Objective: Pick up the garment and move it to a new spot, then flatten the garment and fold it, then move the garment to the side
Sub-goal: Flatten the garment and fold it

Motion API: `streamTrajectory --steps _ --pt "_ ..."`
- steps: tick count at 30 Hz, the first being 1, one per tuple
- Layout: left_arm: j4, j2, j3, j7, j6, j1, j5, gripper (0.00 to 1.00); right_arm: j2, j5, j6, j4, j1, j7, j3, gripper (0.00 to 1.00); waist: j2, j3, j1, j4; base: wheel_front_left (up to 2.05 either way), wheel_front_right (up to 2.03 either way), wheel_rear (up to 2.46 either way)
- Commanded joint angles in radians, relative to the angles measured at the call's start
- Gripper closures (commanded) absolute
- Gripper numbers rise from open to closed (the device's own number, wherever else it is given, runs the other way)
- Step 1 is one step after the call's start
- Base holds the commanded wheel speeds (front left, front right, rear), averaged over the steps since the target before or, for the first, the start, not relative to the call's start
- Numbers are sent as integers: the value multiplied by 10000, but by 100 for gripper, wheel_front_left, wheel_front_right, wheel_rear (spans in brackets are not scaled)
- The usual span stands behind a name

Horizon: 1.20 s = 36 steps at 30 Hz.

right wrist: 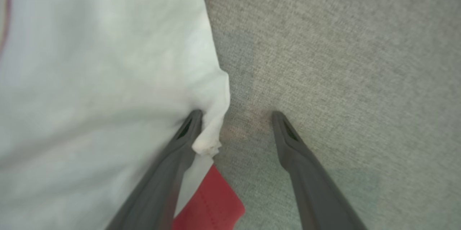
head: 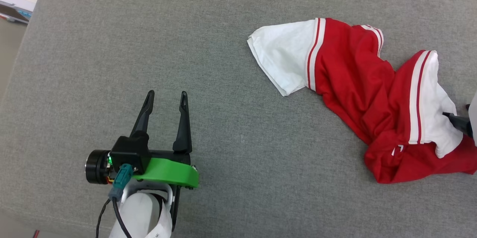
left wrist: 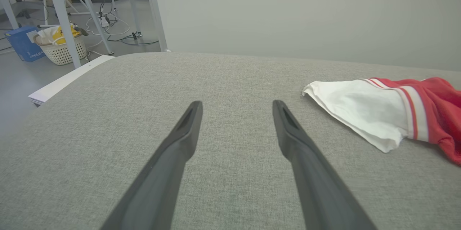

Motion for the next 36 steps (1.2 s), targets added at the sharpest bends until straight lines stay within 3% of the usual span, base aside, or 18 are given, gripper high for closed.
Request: streamTrajectory --steps 1,2,3,8,14,19,24,30,36 --pt "23 -41 -4 -57 79 -157 -31 0 371 57 -7 284 266 6 491 0 0 -43 -1 7 0 0 0" --pt "38 -41 24 -57 90 -142 -28 0 421 163 -7 313 244 -117 565 59 0 -114 -1 -35 0 0 0" --pt "54 -41 52 -57 98 -117 -24 0 460 240 -7 312 217 -246 618 100 0 -190 -1 -86 0 0 0" --pt "131 -41 156 -57 5 23 69 0 308 387 -7 75 -109 -1322 843 100 0 -621 -1 -397 0 0 0" --pt "124 -41 203 -57 -119 150 204 0 -457 588 -7 -337 -714 -2596 478 100 0 -851 -1 -604 0 0 0" --pt "98 -41 160 -57 -228 121 320 0 -1192 545 -7 -66 -1219 -3062 71 100 0 -639 -1 -548 0 0 0" --pt "61 -41 68 -57 -262 11 322 0 -1458 378 -7 885 -1659 -2984 -120 100 0 -212 -1 -400 0 0 0" --pt "11 -41 -102 -57 -168 -268 205 0 -1124 -164 -7 2699 -1958 -2815 -213 100 0 382 -1 -158 0 0 0" --pt "4 -41 -178 -57 -59 -451 141 0 -226 -325 -7 4440 -1959 -3097 -472 100 0 624 -1 -8 0 0 0"
